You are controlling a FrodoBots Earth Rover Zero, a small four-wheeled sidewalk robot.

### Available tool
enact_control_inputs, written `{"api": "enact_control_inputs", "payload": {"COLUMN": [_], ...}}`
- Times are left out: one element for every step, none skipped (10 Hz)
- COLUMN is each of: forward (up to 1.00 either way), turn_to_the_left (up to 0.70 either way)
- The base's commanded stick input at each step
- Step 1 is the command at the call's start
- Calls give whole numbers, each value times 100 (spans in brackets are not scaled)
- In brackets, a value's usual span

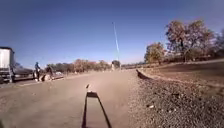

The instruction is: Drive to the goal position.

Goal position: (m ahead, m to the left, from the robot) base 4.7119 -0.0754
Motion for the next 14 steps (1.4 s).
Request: {"api": "enact_control_inputs", "payload": {"forward": [50,50,50,50,50,50,50,50,50,50,50,50,50,50], "turn_to_the_left": [0,0,0,0,0,0,0,0,0,0,0,0,0,0]}}
